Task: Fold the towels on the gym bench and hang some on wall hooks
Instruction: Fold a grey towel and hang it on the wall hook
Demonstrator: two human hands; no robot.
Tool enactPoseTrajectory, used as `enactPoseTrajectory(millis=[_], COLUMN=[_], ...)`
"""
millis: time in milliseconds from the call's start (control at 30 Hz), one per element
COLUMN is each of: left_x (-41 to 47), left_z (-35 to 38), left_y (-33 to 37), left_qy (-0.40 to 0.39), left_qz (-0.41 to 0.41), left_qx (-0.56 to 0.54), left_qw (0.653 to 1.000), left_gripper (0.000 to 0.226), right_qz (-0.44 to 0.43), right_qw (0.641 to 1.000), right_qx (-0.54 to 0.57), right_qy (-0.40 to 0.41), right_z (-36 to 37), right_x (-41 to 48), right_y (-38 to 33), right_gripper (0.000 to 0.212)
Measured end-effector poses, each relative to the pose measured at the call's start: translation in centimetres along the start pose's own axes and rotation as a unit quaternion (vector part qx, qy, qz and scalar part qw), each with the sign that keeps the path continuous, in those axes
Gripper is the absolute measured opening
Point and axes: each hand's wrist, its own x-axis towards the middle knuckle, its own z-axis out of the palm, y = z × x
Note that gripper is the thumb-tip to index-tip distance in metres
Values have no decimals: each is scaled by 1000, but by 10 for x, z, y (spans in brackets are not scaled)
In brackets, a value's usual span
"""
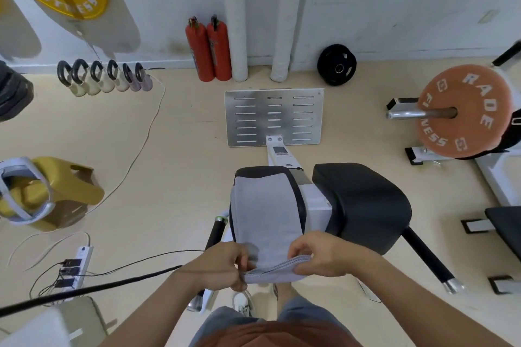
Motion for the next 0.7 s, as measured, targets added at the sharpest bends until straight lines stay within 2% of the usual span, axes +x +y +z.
enactPoseTrajectory(millis=[133, 200, 300, 400, 533, 600, 700], left_x=[5, 10, 17, 26, 43, 53, 66], left_z=[-3, -6, -11, -16, -25, -31, -42], left_y=[-1, -3, -4, 4, 22, 29, 35], left_qy=[40, 68, 128, 202, 266, 297, 318], left_qz=[-4, 5, 14, 26, 20, 9, -18], left_qx=[-88, -137, -222, -249, -255, -250, -191], left_qw=[995, 988, 966, 947, 930, 922, 928], left_gripper=[36, 33, 23, 18, 12, 11, 10], right_qz=[1, -4, -8, 24, 53, 61, 89], right_qw=[1000, 998, 980, 921, 835, 839, 888], right_qx=[10, 54, 171, 347, 520, 507, 383], right_qy=[-14, 18, 103, 177, 174, 188, 239], right_z=[-1, -3, -9, -15, -26, -30, -37], right_x=[9, 15, 26, 41, 61, 73, 93], right_y=[7, 14, 23, 23, 16, 18, 21], right_gripper=[13, 6, 16, 29, 25, 32, 30])
